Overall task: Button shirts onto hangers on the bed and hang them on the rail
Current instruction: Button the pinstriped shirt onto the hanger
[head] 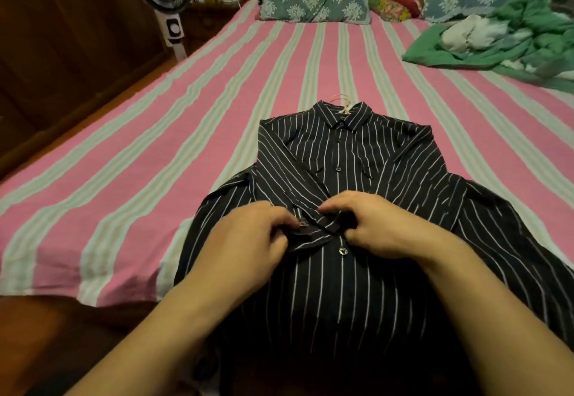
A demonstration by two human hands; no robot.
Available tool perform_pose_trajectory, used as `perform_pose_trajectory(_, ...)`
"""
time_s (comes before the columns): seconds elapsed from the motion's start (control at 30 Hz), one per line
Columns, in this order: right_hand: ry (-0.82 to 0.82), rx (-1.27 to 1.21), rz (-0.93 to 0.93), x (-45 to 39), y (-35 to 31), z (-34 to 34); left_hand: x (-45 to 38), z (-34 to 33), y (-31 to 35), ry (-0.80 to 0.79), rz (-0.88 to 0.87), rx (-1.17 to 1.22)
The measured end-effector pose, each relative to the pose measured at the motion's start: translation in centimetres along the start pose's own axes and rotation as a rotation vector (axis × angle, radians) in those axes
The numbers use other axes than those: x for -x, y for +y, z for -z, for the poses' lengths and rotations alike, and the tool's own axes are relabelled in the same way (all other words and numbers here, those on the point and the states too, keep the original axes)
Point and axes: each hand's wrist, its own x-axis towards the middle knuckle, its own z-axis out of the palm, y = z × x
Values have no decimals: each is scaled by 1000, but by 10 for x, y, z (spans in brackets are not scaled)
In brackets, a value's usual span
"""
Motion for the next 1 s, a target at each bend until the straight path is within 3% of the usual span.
perform_pose_trajectory(0.1,31,54,26,-4,0,0,2,2,-12,132,-78,-48)
perform_pose_trajectory(0.17,154,24,50,-6,-6,-1,4,1,-21,199,-118,-69)
perform_pose_trajectory(0.27,321,-271,102,-2,-27,3,8,3,-32,218,-101,-44)
perform_pose_trajectory(0.33,245,-306,171,3,-40,3,11,4,-37,109,-12,-33)
perform_pose_trajectory(0.4,100,-112,182,7,-44,-8,14,3,-38,22,55,-41)
perform_pose_trajectory(0.47,106,28,150,7,-40,-16,17,-1,-35,3,52,-40)
perform_pose_trajectory(0.6,340,-119,137,6,-33,-8,21,-4,-31,122,-13,66)
perform_pose_trajectory(0.77,56,-73,148,-1,-35,-20,17,10,-35,296,-59,173)
perform_pose_trajectory(0.9,235,-119,178,-12,-38,-20,16,21,-48,346,-113,153)
perform_pose_trajectory(1.0,328,-422,120,-10,-45,-12,15,26,-61,308,-222,24)
